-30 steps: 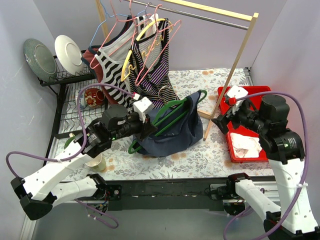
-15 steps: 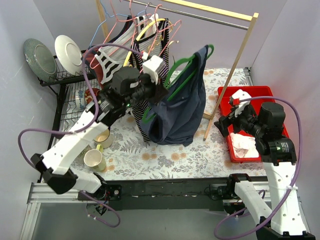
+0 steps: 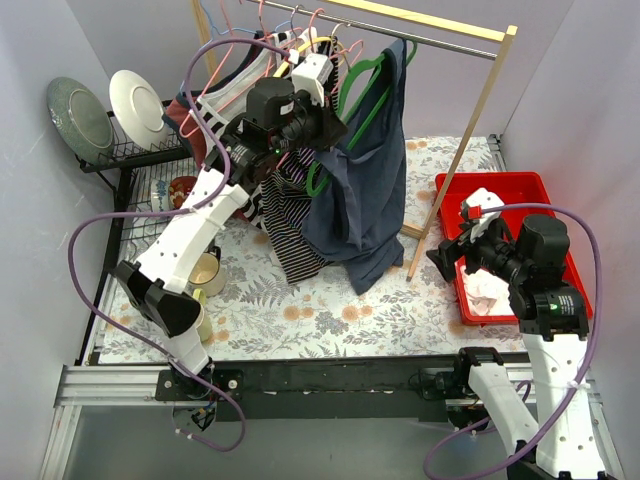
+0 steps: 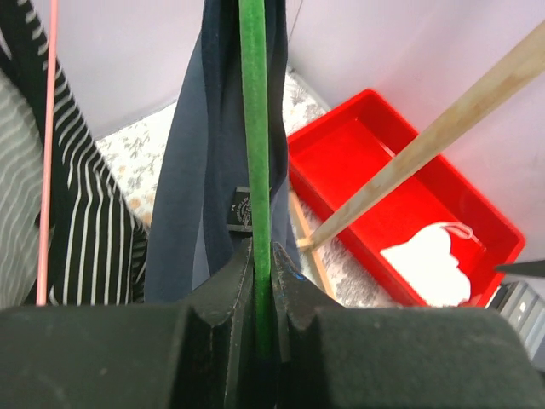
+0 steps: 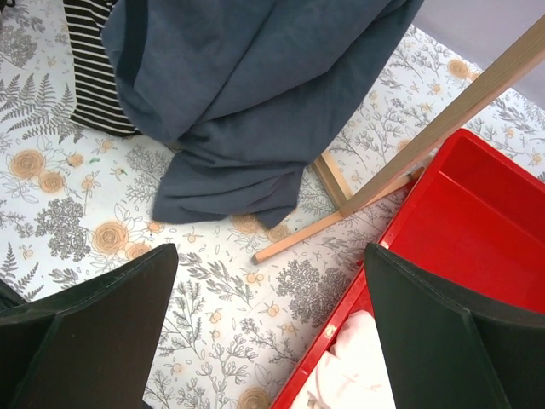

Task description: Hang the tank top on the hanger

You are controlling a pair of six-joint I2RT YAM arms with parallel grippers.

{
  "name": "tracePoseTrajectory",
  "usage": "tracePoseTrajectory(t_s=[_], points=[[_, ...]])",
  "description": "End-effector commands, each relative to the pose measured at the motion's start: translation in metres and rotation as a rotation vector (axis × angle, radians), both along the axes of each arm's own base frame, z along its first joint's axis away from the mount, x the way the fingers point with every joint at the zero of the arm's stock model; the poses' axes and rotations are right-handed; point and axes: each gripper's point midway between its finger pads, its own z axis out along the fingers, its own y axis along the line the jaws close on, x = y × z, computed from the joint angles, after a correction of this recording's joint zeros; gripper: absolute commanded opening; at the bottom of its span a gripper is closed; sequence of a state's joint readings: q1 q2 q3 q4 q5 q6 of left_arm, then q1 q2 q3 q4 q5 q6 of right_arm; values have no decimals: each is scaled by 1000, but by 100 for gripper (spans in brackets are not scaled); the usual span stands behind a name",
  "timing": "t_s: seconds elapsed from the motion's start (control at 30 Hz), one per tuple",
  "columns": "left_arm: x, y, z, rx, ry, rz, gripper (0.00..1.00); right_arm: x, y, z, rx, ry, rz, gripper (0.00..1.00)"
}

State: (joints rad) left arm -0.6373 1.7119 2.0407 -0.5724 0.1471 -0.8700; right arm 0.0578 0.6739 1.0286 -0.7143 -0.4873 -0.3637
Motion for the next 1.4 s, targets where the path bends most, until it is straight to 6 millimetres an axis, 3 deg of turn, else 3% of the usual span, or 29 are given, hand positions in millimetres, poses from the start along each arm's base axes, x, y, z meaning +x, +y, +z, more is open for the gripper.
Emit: tracePoseTrajectory(t_s=[0.0, 0.3, 0.83, 1.17, 1.37], points=[[-5, -3, 72, -145, -148, -32, 0, 1, 3, 9, 29, -38, 12, 99], [15, -15, 63, -174, -124, -31, 0, 0, 3, 7, 39, -33, 11, 99], [33, -25, 46, -185, -83, -31, 0, 1, 2, 6, 48, -27, 10, 98], [6, -15, 89, -304, -165, -68, 0, 2, 1, 6, 50, -26, 6, 99], [11, -5, 86, -331, -140, 15, 0, 2, 3, 8, 57, -23, 13, 99]])
